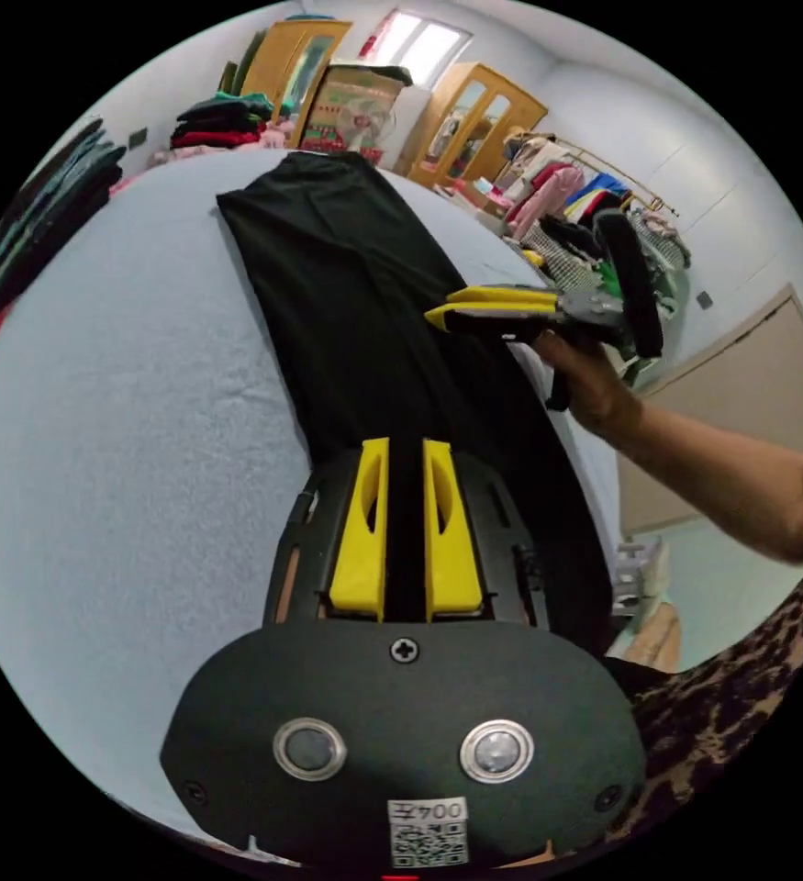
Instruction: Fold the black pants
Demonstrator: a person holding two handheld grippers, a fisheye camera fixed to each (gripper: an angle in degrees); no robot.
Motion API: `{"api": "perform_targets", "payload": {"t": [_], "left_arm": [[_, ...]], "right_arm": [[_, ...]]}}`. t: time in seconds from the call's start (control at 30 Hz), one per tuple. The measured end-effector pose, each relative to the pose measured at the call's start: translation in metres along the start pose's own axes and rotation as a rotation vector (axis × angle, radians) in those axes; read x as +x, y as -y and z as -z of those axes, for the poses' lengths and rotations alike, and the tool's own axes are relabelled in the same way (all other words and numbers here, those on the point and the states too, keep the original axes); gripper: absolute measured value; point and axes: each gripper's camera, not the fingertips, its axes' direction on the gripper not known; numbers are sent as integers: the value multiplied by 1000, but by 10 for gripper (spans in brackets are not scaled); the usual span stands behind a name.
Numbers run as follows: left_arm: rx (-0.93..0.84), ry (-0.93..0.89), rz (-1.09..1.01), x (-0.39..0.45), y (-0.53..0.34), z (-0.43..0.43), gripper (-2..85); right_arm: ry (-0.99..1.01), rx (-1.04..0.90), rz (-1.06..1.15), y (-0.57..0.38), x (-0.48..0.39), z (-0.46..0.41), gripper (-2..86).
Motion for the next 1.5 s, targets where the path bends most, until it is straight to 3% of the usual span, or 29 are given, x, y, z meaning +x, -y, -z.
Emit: {"api": "perform_targets", "payload": {"t": [0.1, 0.33, 0.43, 0.63, 1.07, 1.3, 1.5], "left_arm": [[4, 89, -35, 16, -11, -8, 32], [3, 44, 0, 23, -32, -22, 13], [4, 78, -15, 33, -40, -27, 12], [4, 108, -28, 44, -56, -35, 11], [4, 54, 2, 40, -81, -45, 10], [4, 49, 5, 37, -92, -47, 11], [4, 51, 4, 33, -99, -46, 11]], "right_arm": [[-2, 0, -1, 3, 10, 1, 118], [36, -10, -55, 11, 42, 3, 94], [175, 4, -141, 20, 85, 11, 69], [388, 208, -447, 37, 192, 18, 82], [327, 118, -507, 75, 233, -22, 81], [249, 97, -436, 91, 227, -19, 9], [201, 82, -455, 90, 229, -23, 14]]}}
